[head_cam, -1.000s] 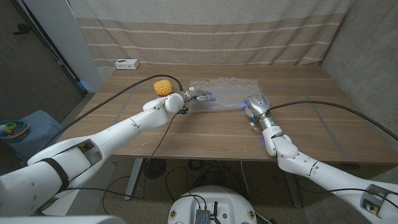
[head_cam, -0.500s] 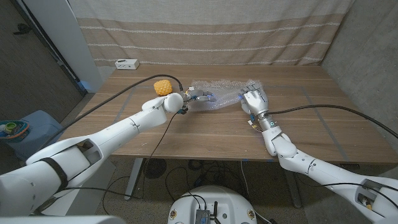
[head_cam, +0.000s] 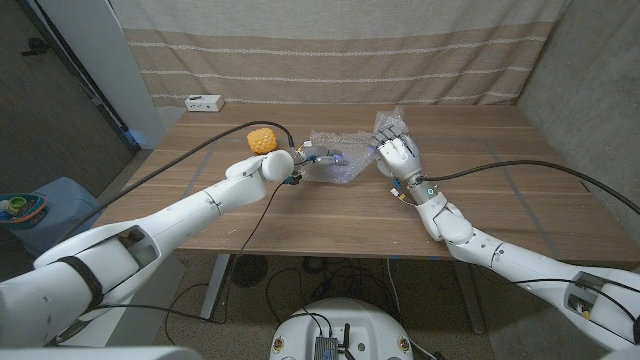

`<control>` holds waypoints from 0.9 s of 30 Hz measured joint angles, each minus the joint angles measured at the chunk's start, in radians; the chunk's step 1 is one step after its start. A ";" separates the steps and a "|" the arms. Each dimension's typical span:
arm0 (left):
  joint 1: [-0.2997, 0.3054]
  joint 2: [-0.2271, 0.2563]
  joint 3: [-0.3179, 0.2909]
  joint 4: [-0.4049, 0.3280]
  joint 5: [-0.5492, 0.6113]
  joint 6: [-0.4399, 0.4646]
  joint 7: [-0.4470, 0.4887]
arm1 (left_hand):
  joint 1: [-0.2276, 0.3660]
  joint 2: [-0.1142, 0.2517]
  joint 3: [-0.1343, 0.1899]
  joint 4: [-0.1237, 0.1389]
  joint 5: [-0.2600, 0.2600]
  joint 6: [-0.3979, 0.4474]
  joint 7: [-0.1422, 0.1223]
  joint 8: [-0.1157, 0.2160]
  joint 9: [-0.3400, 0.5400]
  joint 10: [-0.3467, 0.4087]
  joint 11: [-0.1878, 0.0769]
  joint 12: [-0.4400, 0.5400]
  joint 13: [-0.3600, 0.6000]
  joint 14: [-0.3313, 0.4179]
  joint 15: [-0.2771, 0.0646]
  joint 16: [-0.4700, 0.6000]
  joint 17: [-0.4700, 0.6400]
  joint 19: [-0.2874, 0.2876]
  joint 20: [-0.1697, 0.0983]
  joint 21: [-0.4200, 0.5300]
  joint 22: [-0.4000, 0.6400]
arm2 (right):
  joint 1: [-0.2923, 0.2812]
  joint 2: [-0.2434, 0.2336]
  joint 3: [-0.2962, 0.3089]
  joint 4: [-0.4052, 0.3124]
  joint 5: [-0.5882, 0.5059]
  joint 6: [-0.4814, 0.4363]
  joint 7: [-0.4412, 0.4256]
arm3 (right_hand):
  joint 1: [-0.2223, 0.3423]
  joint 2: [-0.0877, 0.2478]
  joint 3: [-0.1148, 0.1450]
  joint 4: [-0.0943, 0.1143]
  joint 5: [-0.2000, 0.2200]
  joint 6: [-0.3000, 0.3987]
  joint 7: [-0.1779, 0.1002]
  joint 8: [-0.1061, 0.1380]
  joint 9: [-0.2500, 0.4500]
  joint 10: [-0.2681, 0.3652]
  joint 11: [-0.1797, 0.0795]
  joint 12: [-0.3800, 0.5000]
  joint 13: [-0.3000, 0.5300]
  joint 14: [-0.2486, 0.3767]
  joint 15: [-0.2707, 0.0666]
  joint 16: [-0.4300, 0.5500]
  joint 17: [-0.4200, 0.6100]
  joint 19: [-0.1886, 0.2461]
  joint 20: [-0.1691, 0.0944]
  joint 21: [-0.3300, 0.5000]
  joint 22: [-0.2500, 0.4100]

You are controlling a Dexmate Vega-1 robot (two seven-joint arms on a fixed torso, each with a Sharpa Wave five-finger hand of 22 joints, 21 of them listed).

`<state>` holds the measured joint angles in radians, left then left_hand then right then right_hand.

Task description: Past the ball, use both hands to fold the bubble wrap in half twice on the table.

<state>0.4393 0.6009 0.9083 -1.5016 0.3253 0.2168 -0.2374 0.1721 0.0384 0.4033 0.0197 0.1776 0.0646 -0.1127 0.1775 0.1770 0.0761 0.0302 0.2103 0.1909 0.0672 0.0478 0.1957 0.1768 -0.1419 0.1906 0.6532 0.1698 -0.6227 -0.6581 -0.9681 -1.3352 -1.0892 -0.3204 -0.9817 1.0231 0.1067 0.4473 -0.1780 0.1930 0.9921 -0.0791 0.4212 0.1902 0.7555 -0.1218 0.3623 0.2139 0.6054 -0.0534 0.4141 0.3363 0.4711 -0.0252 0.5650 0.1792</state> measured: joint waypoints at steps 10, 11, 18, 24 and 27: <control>0.011 0.012 -0.008 -0.022 0.005 0.008 -0.009 | -0.012 -0.012 -0.008 -0.001 0.000 -0.004 -0.004 0.000 0.000 -0.005 -0.005 0.000 0.000 0.000 0.000 0.000 0.003 0.000 0.000 -0.008 0.000 | 0.047 0.011 -0.028 0.015 -0.027 0.059 -0.029 | 0.010 0.003 0.000 0.000 0.000 0.010 0.000 0.000 -0.001 0.004 0.004 0.000 0.000 0.000 0.000 0.001 0.005 -0.002 -0.002 0.000 0.000; 0.012 0.013 -0.009 -0.024 0.005 0.008 -0.009 | -0.012 -0.012 -0.008 -0.001 0.000 -0.004 -0.004 0.000 0.000 -0.005 -0.005 0.000 0.000 0.000 0.000 0.000 0.003 0.000 0.000 -0.008 0.000 | 0.052 0.012 -0.031 0.016 -0.030 0.066 -0.030 | 0.010 0.003 0.000 0.000 0.000 0.010 0.000 0.000 -0.001 0.004 0.004 -0.004 0.000 0.000 0.000 0.004 0.005 -0.002 -0.002 0.000 0.000; 0.018 0.016 -0.014 -0.029 0.005 0.009 -0.010 | -0.022 -0.022 -0.017 0.000 0.000 -0.004 -0.004 0.000 0.000 -0.011 0.000 0.000 0.000 0.000 0.000 0.000 0.003 0.000 0.000 -0.013 0.000 | 0.081 0.028 -0.048 0.026 -0.042 0.107 -0.045 | 0.018 0.003 -0.003 0.003 0.000 0.010 0.000 0.000 -0.001 0.004 0.004 -0.004 0.000 0.000 0.000 0.004 0.010 -0.002 -0.002 0.000 0.003; 0.021 0.018 -0.018 -0.029 0.002 0.009 -0.010 | -0.029 -0.029 -0.024 0.000 0.004 -0.004 -0.004 0.000 0.000 -0.011 0.000 0.000 0.000 0.000 0.000 0.000 0.003 0.000 0.000 -0.016 0.000 | 0.106 0.046 -0.064 0.043 -0.046 0.149 -0.061 | 0.018 0.003 -0.003 0.003 0.000 0.010 0.000 0.000 -0.001 0.004 0.004 -0.008 0.000 0.000 0.000 0.004 0.010 -0.001 -0.002 0.000 0.005; 0.022 0.019 -0.019 -0.027 -0.001 0.009 -0.010 | -0.032 -0.032 -0.027 0.003 0.004 -0.004 -0.004 0.004 0.000 -0.011 0.000 0.000 0.000 0.000 0.000 0.000 0.003 0.000 0.000 -0.017 0.000 | 0.119 0.057 -0.078 0.060 -0.050 0.170 -0.065 | 0.018 0.003 -0.007 0.007 0.000 0.010 0.000 -0.008 -0.001 0.004 0.004 -0.008 0.000 0.000 0.000 0.004 0.010 -0.001 -0.002 0.000 0.005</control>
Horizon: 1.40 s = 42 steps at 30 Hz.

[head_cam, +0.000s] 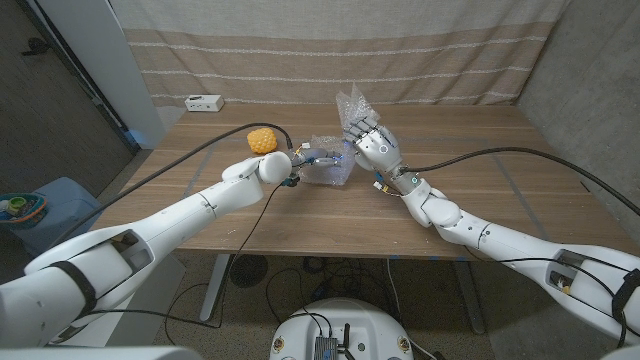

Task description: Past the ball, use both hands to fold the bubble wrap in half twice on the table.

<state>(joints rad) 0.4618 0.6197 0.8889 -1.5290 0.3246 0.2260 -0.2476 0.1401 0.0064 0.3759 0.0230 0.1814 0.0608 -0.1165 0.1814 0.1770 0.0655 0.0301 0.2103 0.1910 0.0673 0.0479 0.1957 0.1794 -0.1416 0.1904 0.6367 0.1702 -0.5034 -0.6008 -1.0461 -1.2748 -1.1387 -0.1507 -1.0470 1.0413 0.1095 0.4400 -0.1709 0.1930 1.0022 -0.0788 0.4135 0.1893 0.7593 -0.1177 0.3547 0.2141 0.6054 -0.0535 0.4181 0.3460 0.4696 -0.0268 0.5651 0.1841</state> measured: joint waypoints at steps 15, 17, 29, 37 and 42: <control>0.000 0.001 -0.006 0.023 -0.015 -0.016 -0.002 | -0.013 -0.013 -0.011 0.003 0.004 0.010 0.002 0.004 0.000 0.000 0.000 -0.003 0.000 -0.002 -0.002 0.000 0.000 0.002 -0.002 -0.010 0.007 | 0.068 0.064 -0.078 0.129 -0.002 0.089 0.003 | 0.004 0.004 0.000 0.000 0.000 0.000 0.000 0.000 0.000 0.000 0.000 -0.002 0.000 0.000 0.000 0.000 0.005 0.000 0.000 0.000 0.000; -0.002 0.000 -0.006 0.027 -0.016 -0.018 -0.003 | -0.013 -0.013 -0.013 0.005 0.004 0.010 0.002 0.004 0.000 0.000 0.000 -0.003 0.000 -0.004 -0.004 0.000 0.000 0.002 -0.002 -0.010 0.007 | 0.074 0.070 -0.086 0.143 0.005 0.099 0.004 | 0.004 0.004 0.000 0.000 0.000 0.000 0.000 0.000 0.000 0.000 0.000 -0.004 0.000 0.000 0.000 0.000 0.005 0.000 0.000 0.000 0.000; -0.011 -0.007 -0.006 0.056 -0.026 -0.037 -0.004 | -0.032 -0.018 -0.016 0.008 0.008 0.009 0.002 0.004 0.000 -0.004 -0.004 -0.003 0.000 -0.004 -0.004 0.000 0.000 0.002 -0.002 -0.018 0.007 | 0.058 0.119 -0.063 0.178 0.143 0.150 -0.028 | -0.073 -0.029 -0.042 0.045 0.012 -0.367 -0.110 -0.178 0.004 -0.378 -0.025 -0.167 0.000 -0.048 0.000 -0.056 0.008 0.012 0.032 0.012 -0.003; -0.019 -0.015 -0.002 0.076 -0.028 -0.048 -0.005 | -0.035 -0.014 -0.020 0.012 0.008 0.009 0.002 0.004 0.000 -0.004 -0.004 -0.003 0.000 -0.004 -0.004 0.000 0.000 0.005 -0.005 -0.019 0.006 | 0.004 0.170 0.017 0.165 0.296 0.151 -0.049 | -0.295 -0.097 -0.152 0.116 0.048 -0.867 -0.081 -0.244 0.004 -0.729 0.010 -0.178 -0.005 -0.196 0.008 -0.146 0.043 -0.018 0.097 -0.009 -0.003; -0.026 -0.022 0.001 0.089 -0.029 -0.058 -0.006 | -0.039 -0.018 -0.020 0.012 0.011 0.009 0.002 0.004 0.000 -0.004 -0.004 -0.003 0.000 -0.004 -0.004 0.000 0.000 0.006 -0.006 -0.025 0.006 | -0.066 0.220 0.113 0.107 0.421 0.140 -0.029 | -0.357 -0.113 -0.193 0.135 0.048 -0.982 -0.063 -0.244 0.004 -0.826 0.042 -0.178 -0.006 -0.263 0.011 -0.169 0.062 -0.047 0.148 -0.036 -0.003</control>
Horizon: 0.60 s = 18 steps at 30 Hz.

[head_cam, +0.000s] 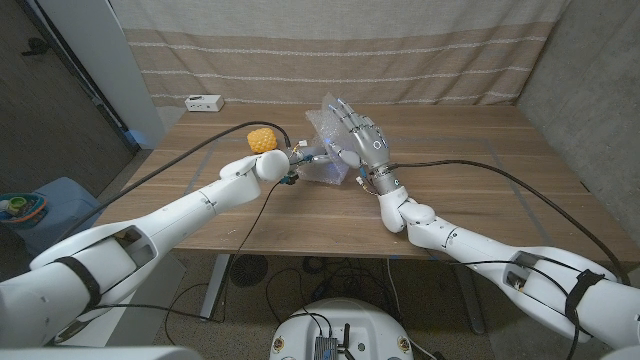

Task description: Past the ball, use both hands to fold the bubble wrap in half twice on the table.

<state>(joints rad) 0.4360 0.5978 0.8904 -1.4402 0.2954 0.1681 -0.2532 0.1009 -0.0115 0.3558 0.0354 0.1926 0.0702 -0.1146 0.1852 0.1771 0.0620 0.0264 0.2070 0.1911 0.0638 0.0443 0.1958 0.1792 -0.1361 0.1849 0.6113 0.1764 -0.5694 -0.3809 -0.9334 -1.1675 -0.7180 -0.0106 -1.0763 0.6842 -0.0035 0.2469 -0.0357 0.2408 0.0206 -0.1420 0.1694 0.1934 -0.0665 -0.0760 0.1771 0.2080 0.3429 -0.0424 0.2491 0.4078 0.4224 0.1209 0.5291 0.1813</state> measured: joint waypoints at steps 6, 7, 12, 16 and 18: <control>-0.006 -0.006 0.003 0.010 0.000 -0.005 -0.001 | -0.005 0.005 -0.008 0.000 0.000 0.000 0.000 0.000 0.000 0.000 0.000 0.000 0.000 0.000 0.000 0.000 0.000 0.000 0.000 -0.003 -0.002 | -0.069 0.034 0.092 -0.092 0.180 -0.036 0.089 | -0.064 -0.013 -0.047 0.015 0.007 -0.128 0.053 0.000 0.000 -0.100 0.061 0.000 -0.001 -0.100 0.003 -0.031 0.016 -0.046 0.057 -0.039 0.000; -0.007 -0.006 0.004 0.011 0.000 -0.006 -0.001 | -0.006 0.005 -0.008 0.000 0.000 0.000 0.000 0.000 0.000 0.000 0.000 0.000 0.000 0.000 0.000 0.000 0.000 0.000 0.000 -0.004 -0.002 | -0.083 0.039 0.110 -0.115 0.220 -0.048 0.115 | -0.073 -0.019 -0.054 0.021 0.007 -0.145 0.064 0.000 0.000 -0.106 0.068 0.002 -0.001 -0.112 0.008 -0.032 0.017 -0.055 0.058 -0.046 0.000; -0.009 -0.009 0.005 0.016 0.000 -0.008 -0.001 | -0.011 0.000 -0.008 0.000 0.000 0.000 0.000 0.000 0.000 0.000 0.000 0.000 0.000 0.000 0.000 0.000 0.000 0.000 0.000 -0.005 -0.002 | -0.123 0.046 0.161 -0.190 0.358 -0.089 0.233 | -0.080 0.003 -0.065 0.016 0.007 -0.092 0.112 0.040 0.000 -0.016 0.112 0.056 -0.001 -0.105 0.026 -0.028 0.005 -0.038 0.016 -0.057 0.000; -0.011 -0.011 0.006 0.018 -0.001 -0.010 0.001 | -0.011 0.000 -0.012 0.004 0.004 0.000 0.000 0.000 0.000 0.000 0.000 0.000 0.000 0.000 0.000 0.000 0.000 0.000 0.000 -0.008 -0.002 | -0.142 0.040 0.186 -0.235 0.440 -0.118 0.328 | -0.001 0.159 0.022 -0.006 -0.020 0.117 0.087 0.094 -0.002 0.170 0.088 0.097 -0.004 -0.046 0.006 -0.006 -0.024 -0.011 -0.032 -0.081 -0.004; -0.011 -0.011 0.006 0.018 -0.001 -0.012 0.002 | -0.011 0.001 -0.012 0.004 0.004 0.000 0.000 0.000 0.000 0.000 0.000 0.000 0.000 0.000 0.000 0.000 0.000 0.000 0.000 -0.011 -0.002 | -0.147 0.036 0.192 -0.248 0.467 -0.128 0.360 | 0.012 0.196 0.081 0.015 -0.038 0.230 0.078 0.117 -0.003 0.262 0.078 0.111 -0.006 -0.018 0.002 0.004 -0.033 -0.011 -0.046 -0.090 -0.002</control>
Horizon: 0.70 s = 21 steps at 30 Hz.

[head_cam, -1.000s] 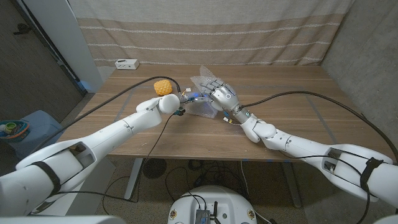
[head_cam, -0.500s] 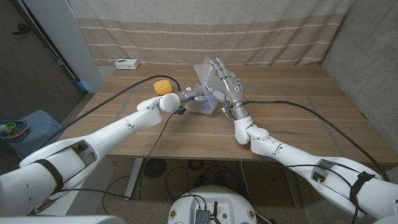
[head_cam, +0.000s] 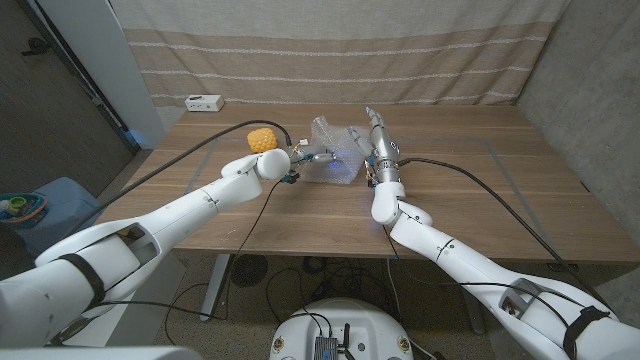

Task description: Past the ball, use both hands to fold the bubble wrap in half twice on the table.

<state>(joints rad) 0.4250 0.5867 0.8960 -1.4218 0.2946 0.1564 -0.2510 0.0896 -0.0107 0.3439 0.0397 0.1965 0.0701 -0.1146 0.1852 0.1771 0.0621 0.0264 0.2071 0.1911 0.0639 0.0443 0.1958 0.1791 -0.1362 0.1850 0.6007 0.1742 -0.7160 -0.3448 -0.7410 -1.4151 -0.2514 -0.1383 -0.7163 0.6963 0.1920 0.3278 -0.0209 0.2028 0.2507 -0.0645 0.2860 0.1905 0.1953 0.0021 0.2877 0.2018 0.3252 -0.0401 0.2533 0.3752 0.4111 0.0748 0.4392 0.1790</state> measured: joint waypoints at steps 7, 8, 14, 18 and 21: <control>0.004 0.003 -0.005 -0.010 0.002 -0.008 0.017 | 0.006 0.012 0.007 -0.007 0.000 0.053 0.019 0.011 0.000 0.032 -0.003 0.008 0.000 0.024 -0.009 0.000 -0.002 0.023 -0.022 -0.005 0.000 | -0.006 -0.018 0.008 -0.034 0.061 -0.025 0.098 | -0.002 0.010 0.087 0.056 -0.014 0.161 0.006 0.022 0.000 0.105 -0.004 0.002 -0.002 0.035 -0.003 0.010 -0.009 0.003 -0.003 -0.007 0.000; 0.008 0.006 -0.007 -0.017 0.003 -0.009 0.024 | 0.009 0.016 0.010 -0.010 0.000 0.058 0.021 0.015 0.000 0.032 -0.003 0.009 0.000 0.025 -0.011 0.000 -0.002 0.026 -0.024 -0.005 0.000 | -0.006 -0.020 0.008 -0.037 0.065 -0.028 0.108 | -0.002 0.010 0.092 0.055 -0.014 0.168 0.009 0.022 0.000 0.109 0.000 0.002 -0.002 0.038 -0.003 0.010 -0.009 0.003 -0.003 -0.007 0.000; 0.038 0.030 -0.024 -0.084 0.026 0.000 0.063 | 0.022 0.028 0.019 -0.019 0.000 0.082 0.028 0.018 0.000 0.049 -0.008 0.009 0.000 0.035 -0.009 0.000 -0.002 0.085 0.020 -0.009 0.008 | -0.005 -0.028 0.006 -0.044 0.072 -0.032 0.133 | -0.002 0.010 0.095 0.053 -0.018 0.185 0.013 0.022 0.000 0.127 -0.004 0.002 -0.002 0.047 -0.005 0.018 -0.009 0.003 -0.003 -0.011 0.000; 0.063 0.052 -0.042 -0.152 0.049 0.019 0.089 | 0.045 0.051 0.035 -0.035 0.000 0.099 0.030 0.018 0.000 0.070 -0.014 0.016 0.000 0.042 -0.001 0.000 -0.006 0.085 0.020 -0.017 0.002 | -0.003 -0.031 0.004 -0.046 0.071 -0.032 0.136 | -0.005 0.008 0.098 0.050 -0.018 0.196 0.013 0.022 0.000 0.128 -0.002 0.002 -0.002 0.046 -0.005 0.018 -0.009 0.003 -0.003 -0.011 0.000; 0.086 0.068 -0.053 -0.204 0.087 0.057 0.122 | 0.069 0.064 0.052 -0.052 -0.001 0.133 0.036 0.022 0.000 0.099 -0.009 0.021 0.000 0.051 0.008 0.000 -0.007 0.086 0.019 -0.026 0.002 | -0.003 -0.035 0.003 -0.049 0.065 -0.031 0.136 | -0.009 0.002 0.097 0.047 -0.018 0.196 0.013 0.022 0.000 0.131 -0.004 0.002 -0.002 0.046 -0.005 0.018 -0.009 0.003 -0.003 -0.011 0.000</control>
<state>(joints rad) 0.5106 0.6547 0.8430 -1.6257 0.3812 0.2133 -0.1290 0.1585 0.0531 0.3958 -0.0120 0.1955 0.2032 -0.0788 0.2076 0.1771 0.1613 0.0177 0.2286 0.1912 0.1149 0.0520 0.1961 0.1720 -0.0505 0.2043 0.5750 0.1765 -0.7190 -0.3798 -0.7380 -1.4638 -0.1863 -0.1689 -0.5804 0.6872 0.1937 0.4250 0.0257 0.1847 0.4469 -0.0519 0.3083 0.1905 0.3259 -0.0022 0.2894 0.1999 0.3717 -0.0447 0.2708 0.3663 0.4144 0.0714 0.4285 0.1794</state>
